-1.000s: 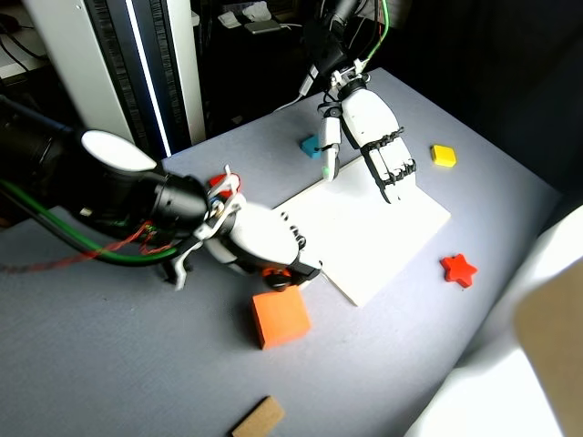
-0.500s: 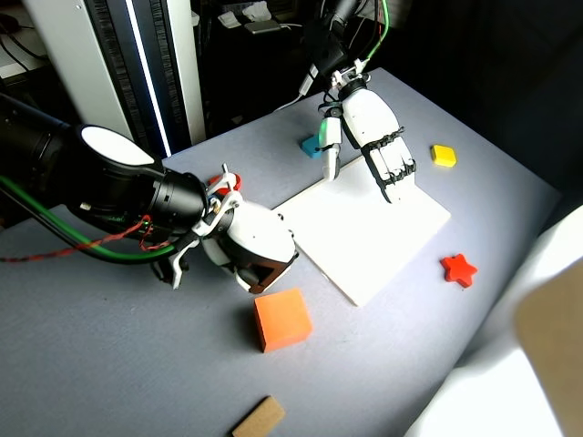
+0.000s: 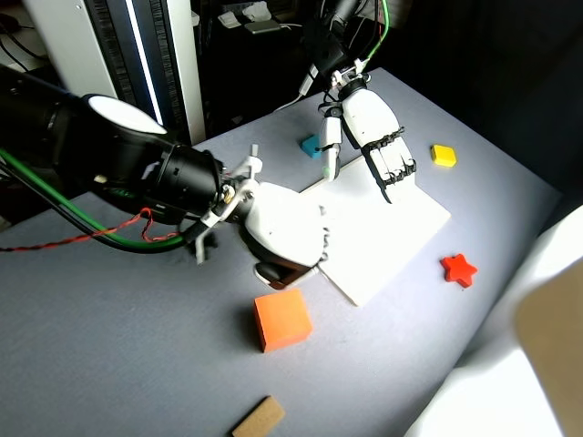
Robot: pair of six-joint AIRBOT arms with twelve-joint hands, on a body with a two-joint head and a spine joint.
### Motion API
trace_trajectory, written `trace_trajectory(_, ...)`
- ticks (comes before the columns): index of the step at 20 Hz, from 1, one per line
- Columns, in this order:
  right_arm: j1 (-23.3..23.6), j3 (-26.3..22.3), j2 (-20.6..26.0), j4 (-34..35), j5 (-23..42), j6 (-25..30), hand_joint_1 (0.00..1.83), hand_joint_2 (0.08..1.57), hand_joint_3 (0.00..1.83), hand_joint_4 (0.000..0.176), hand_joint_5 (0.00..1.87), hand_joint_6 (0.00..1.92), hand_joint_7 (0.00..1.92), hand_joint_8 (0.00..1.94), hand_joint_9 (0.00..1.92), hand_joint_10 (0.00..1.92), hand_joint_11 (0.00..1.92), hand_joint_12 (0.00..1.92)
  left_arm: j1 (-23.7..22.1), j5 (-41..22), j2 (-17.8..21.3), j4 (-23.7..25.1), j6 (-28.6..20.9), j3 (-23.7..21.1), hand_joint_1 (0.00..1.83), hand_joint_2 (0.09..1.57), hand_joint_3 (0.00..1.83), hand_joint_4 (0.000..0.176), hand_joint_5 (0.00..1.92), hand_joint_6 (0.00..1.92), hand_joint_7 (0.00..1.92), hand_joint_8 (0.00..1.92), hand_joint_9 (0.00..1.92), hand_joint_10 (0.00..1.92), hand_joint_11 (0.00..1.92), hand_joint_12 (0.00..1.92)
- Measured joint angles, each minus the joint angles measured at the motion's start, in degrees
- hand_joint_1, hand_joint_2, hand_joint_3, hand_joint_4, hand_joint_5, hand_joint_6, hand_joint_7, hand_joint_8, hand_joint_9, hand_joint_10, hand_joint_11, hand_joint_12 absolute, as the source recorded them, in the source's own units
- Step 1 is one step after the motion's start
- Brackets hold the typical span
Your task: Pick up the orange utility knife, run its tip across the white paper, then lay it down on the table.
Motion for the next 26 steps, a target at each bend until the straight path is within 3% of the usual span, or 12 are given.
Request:
trace_trajectory(2, -0.42, 0.15, -0.98, -10.62, -3.39, 5.27, 1.62, 1.25, 0.00, 0.176, 1.36, 1.92, 1.53, 1.94, 1.60, 1.92, 1.69, 1.92, -0.31, 0.13, 0.00, -1.46, 0.02, 1.05, 0.08, 1.28, 0.00, 0.000, 0.00, 0.00, 0.07, 0.00, 0.09, 0.00, 0.00, 0.46)
trace_trajectory(5, -0.46, 0.20, -1.16, -13.35, -1.68, 9.07, 1.64, 1.24, 0.00, 0.176, 1.35, 1.92, 1.53, 1.94, 1.60, 1.92, 1.68, 1.92, -1.11, 1.22, 0.63, -3.04, 0.13, 3.98, 0.08, 1.28, 0.00, 0.000, 0.00, 0.00, 0.06, 0.00, 0.08, 0.00, 0.00, 0.43)
trace_trajectory(7, -0.28, 0.17, -0.17, -13.81, 3.13, 13.77, 1.62, 1.24, 0.00, 0.176, 1.35, 1.92, 1.52, 1.94, 1.59, 1.92, 1.67, 1.92, -1.88, 2.62, 1.36, -3.15, 0.20, 5.92, 0.04, 1.29, 0.00, 0.000, 0.00, 0.00, 0.06, 0.00, 0.09, 0.00, 0.00, 0.41)
trace_trajectory(8, 0.42, 0.17, 1.38, -14.10, 9.90, 15.15, 1.62, 1.24, 0.00, 0.176, 1.34, 1.92, 1.52, 1.94, 1.58, 1.92, 1.67, 1.92, -2.36, 3.17, 1.86, -3.41, 0.17, 7.21, 0.04, 1.29, 0.00, 0.000, 0.00, 0.00, 0.06, 0.00, 0.09, 0.01, 0.00, 0.41)
trace_trajectory(11, 2.08, 0.55, 3.98, -13.79, 21.97, 14.03, 1.63, 1.25, 0.00, 0.176, 1.29, 1.92, 1.51, 1.94, 1.58, 1.92, 1.68, 1.92, -2.97, 4.74, 2.27, -5.01, 0.28, 9.64, 0.08, 1.29, 0.00, 0.000, 0.00, 0.00, 0.08, 0.00, 0.10, 0.01, 0.00, 0.47)
trace_trajectory(13, 2.25, 0.59, 4.42, -7.39, 25.79, 9.27, 1.63, 1.24, 0.00, 0.176, 1.33, 1.92, 1.51, 1.94, 1.58, 1.92, 1.67, 1.92, -3.04, 5.29, 2.32, -5.14, 0.35, 11.10, 0.06, 1.29, 0.00, 0.000, 0.00, 0.00, 0.07, 0.00, 0.10, 0.00, 0.00, 0.47)
trace_trajectory(15, 2.43, 1.81, 4.15, 3.72, 29.59, -6.71, 1.62, 1.24, 0.00, 0.176, 1.31, 1.92, 1.51, 1.94, 1.57, 1.92, 1.67, 1.92, -3.04, 6.88, 2.99, -5.18, 0.28, 11.98, 0.06, 1.29, 0.00, 0.000, 0.00, 0.00, 0.06, 0.00, 0.09, 0.00, 0.00, 0.46)
trace_trajectory(16, 2.16, 3.72, 3.89, 17.31, 32.63, -26.18, 1.61, 1.24, 0.00, 0.176, 1.31, 1.92, 1.51, 1.94, 1.57, 1.92, 1.67, 1.92, -2.95, 7.17, 3.19, -5.16, 0.17, 12.48, 0.07, 1.29, 0.00, 0.000, 0.00, 0.00, 0.06, 0.00, 0.09, 0.00, 0.00, 0.47)
trace_trajectory(17, 1.92, 5.99, 3.56, 26.88, 35.52, -41.24, 1.61, 1.24, 0.00, 0.176, 1.30, 1.92, 1.50, 1.94, 1.57, 1.92, 1.67, 1.92, -2.69, 7.32, 3.54, -5.49, 0.04, 12.81, 0.08, 1.29, 0.00, 0.000, 0.00, 0.00, 0.06, 0.00, 0.09, 0.00, 0.00, 0.49)
trace_trajectory(20, 2.05, 6.78, 3.39, 36.00, 33.27, -59.47, 1.61, 1.25, 0.00, 0.176, 1.29, 1.92, 1.51, 1.94, 1.59, 1.92, 1.67, 1.92, -1.07, 7.54, 4.09, -6.56, -0.98, 13.16, 0.11, 1.29, 0.00, 0.000, 0.00, 0.00, 0.06, 0.00, 0.09, 0.00, 0.00, 0.51)
trace_trajectory(21, 1.22, 7.10, 2.91, 47.23, 33.66, -74.93, 1.62, 1.23, 0.00, 0.176, 1.28, 1.92, 1.51, 1.94, 1.58, 1.92, 1.66, 1.92, -0.66, 7.72, 4.11, -6.56, -1.29, 13.20, 0.09, 1.29, 0.00, 0.000, 0.00, 0.00, 0.09, 0.01, 0.11, 0.01, 0.00, 0.55)
trace_trajectory(26, -2.75, 7.82, -0.44, 74.18, 41.35, -116.98, 1.62, 1.24, 0.00, 0.176, 1.25, 1.92, 1.49, 1.94, 1.56, 1.92, 1.65, 1.92, 0.02, 7.89, 5.05, -7.69, -1.49, 14.51, 0.06, 1.30, 0.00, 0.000, 0.00, 0.00, 0.07, 0.00, 0.10, 0.00, 0.00, 0.51)
